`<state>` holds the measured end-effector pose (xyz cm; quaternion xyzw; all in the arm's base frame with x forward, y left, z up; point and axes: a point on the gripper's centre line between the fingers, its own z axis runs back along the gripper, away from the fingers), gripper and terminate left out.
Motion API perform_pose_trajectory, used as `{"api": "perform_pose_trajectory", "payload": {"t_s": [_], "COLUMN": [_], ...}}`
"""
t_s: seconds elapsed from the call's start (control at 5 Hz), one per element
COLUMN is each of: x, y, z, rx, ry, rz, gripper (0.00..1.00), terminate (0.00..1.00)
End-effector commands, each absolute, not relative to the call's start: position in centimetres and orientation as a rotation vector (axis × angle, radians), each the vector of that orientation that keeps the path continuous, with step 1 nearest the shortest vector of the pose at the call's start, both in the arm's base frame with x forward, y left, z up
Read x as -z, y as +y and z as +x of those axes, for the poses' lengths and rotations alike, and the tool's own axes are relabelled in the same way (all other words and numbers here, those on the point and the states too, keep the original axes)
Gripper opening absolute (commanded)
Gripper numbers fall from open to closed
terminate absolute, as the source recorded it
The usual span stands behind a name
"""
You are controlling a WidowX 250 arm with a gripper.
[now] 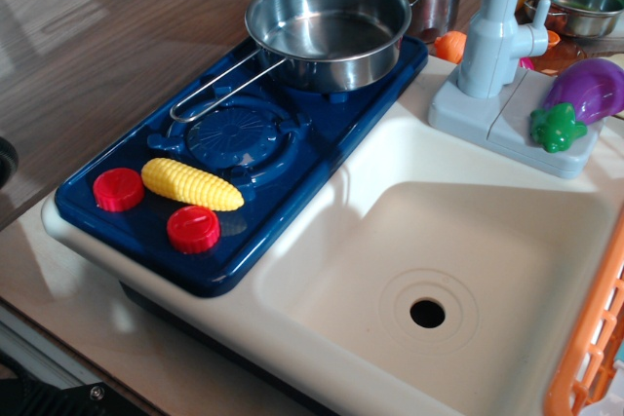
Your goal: Put pan from stove to sink
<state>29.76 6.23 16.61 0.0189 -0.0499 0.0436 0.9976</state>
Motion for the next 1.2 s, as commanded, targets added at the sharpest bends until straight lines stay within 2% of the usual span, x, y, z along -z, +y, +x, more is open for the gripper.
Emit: {"api": "perform_pose_trajectory", "payload": {"t_s": [0.0, 0.8, 1.0], "x": [-17.6, -13.8, -13.7], "y": [7.5, 7.9, 7.5], "z": [30.2, 30.2, 30.0], "rx": [-0.073, -0.091, -0.101], "ry": [-0.168, -0.257, -0.267], "rz": [0.046, -0.039, -0.033], "gripper": [1.00, 1.00, 0.00], "terminate": [0.00, 0.00, 0.00]}}
